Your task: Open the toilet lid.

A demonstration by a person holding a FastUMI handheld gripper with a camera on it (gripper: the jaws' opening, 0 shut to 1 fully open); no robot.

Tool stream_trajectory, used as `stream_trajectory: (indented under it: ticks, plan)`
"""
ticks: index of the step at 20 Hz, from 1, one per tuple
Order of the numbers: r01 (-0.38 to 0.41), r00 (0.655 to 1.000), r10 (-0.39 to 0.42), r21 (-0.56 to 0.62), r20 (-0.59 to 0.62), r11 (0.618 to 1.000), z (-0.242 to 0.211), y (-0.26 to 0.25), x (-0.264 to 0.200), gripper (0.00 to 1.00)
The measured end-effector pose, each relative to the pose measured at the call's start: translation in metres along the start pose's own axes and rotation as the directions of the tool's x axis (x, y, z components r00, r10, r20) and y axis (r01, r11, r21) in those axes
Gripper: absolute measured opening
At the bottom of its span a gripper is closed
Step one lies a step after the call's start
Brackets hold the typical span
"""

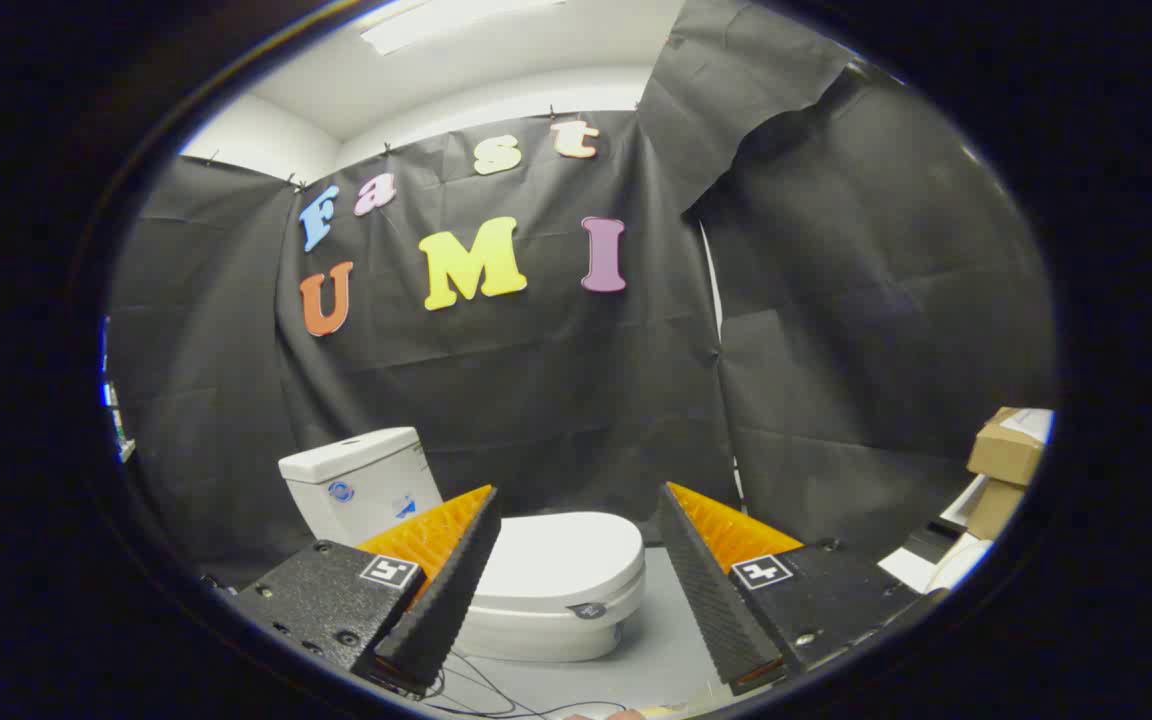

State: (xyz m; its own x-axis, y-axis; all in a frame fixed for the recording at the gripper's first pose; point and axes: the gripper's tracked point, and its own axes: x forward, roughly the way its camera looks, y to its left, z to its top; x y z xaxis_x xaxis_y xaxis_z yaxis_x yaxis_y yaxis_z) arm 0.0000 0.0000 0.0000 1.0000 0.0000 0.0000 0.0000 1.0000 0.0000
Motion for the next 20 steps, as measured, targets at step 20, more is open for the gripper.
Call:
stream_trajectory:
  ticks: [20]
  plan:
    - [0.003,1.0,-0.003,-0.001,-0.013,1.0,-0.015,-0.01,0.007,0.98]
